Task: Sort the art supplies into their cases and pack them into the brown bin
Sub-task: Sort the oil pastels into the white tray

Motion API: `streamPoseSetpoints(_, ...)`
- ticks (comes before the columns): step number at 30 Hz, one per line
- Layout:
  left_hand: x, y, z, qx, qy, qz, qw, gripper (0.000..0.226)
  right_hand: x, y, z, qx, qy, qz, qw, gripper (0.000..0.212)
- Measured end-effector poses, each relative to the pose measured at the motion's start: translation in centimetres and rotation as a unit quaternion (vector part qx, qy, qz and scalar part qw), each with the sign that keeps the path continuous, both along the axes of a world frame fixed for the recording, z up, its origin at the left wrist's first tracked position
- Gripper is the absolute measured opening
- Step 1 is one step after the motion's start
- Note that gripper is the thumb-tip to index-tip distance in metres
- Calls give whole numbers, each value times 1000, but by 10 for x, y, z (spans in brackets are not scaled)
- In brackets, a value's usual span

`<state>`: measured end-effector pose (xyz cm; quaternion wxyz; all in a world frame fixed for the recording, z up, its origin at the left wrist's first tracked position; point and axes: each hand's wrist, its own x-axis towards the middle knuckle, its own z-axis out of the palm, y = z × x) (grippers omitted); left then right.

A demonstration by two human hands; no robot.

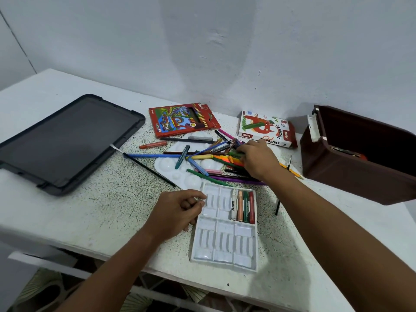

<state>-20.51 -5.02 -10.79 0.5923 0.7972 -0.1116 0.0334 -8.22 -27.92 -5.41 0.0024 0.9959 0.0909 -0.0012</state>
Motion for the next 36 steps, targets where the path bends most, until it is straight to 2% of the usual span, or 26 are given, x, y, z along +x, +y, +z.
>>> streamPoseSetpoints(13,1,0,1,-1,1,-4,1000,12,-8,-12,4,0,-101,5,995,21)
streamPoseSetpoints(15,1,0,1,0,1,-5,1000,12,-18,-16,11,41,-136,43,989,18)
streamPoseSetpoints(17,1,0,2,-1,2,-9,1000,11,-36,-13,16,60,-153,123,979,17)
streamPoseSetpoints(20,1,1,2,2,-2,-13,1000,10,-72,-5,12,65,-97,232,966,25)
streamPoseSetpoints(22,1,1,2,6,-6,-13,1000,10,-91,-2,5,75,-48,258,962,33)
streamPoseSetpoints(25,1,1,2,7,-10,-10,1000,11,-104,-2,0,100,-9,256,961,36)
streamPoseSetpoints(28,1,0,1,7,-12,-7,1000,11,-111,0,0,130,27,237,962,25)
streamPoseSetpoints(33,1,0,0,5,-12,-1,1000,13,-112,-1,-5,155,35,227,961,59)
streamPoseSetpoints(34,1,0,0,6,-13,-3,1000,13,-112,-2,-5,151,33,222,963,58)
streamPoseSetpoints(36,1,0,-1,6,-16,-4,1000,13,-113,0,-7,154,15,220,963,41)
